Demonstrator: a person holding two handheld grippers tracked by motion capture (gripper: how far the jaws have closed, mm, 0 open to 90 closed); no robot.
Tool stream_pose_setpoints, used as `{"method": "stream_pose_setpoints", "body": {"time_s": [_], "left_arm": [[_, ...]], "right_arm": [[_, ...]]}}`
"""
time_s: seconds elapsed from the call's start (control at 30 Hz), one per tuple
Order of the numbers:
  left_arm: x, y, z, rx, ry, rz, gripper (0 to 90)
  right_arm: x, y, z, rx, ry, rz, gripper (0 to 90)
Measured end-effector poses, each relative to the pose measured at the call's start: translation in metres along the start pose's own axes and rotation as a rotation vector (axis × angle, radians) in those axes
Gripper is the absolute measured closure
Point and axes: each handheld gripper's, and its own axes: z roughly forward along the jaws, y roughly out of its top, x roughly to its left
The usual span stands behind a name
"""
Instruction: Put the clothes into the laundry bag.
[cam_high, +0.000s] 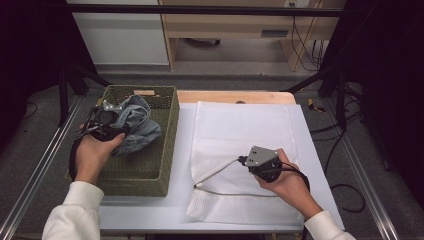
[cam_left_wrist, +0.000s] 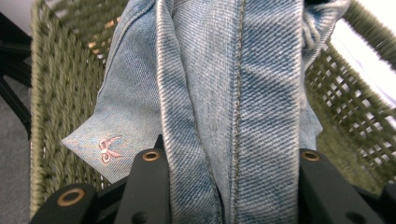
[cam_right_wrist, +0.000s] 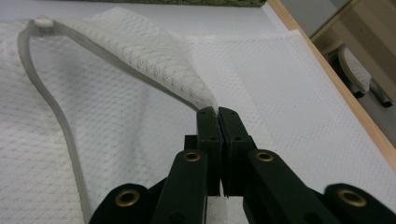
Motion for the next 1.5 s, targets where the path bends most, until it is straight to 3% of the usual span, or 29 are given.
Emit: {"method": "stream_pose_setpoints", "body": {"time_s": [0.1,0.27,0.57,0.77,0.93,1.17,1.5], "left_arm": [[-0.003,0.003,-0.006,-0.029,-0.014,0.004,62.9],[-0.007,0.009,-0.013,-0.068,-0.03,0.014,62.9],[-0.01,0.013,-0.017,-0.096,-0.03,0.02,62.9],[-0.009,0.017,-0.023,-0.141,-0.006,0.011,62.9],[-0.012,0.019,-0.021,-0.146,0.003,0.027,62.9],[-0.012,0.022,-0.018,-0.172,-0.01,0.012,62.9],[-0.02,0.028,-0.036,-0.249,0.012,0.03,62.8]], "right_arm": [[-0.004,0.011,-0.002,0.024,0.022,-0.028,88.7],[-0.011,0.029,-0.002,0.068,0.005,-0.086,88.8],[-0.017,0.037,-0.005,0.083,0.018,-0.076,88.7],[-0.017,0.036,-0.007,0.063,0.061,-0.056,88.7],[-0.018,0.036,-0.007,0.079,0.055,-0.055,88.7],[-0.019,0.037,-0.006,0.092,0.036,-0.032,88.8],[-0.024,0.036,-0.009,0.12,0.032,-0.025,89.0]]}}
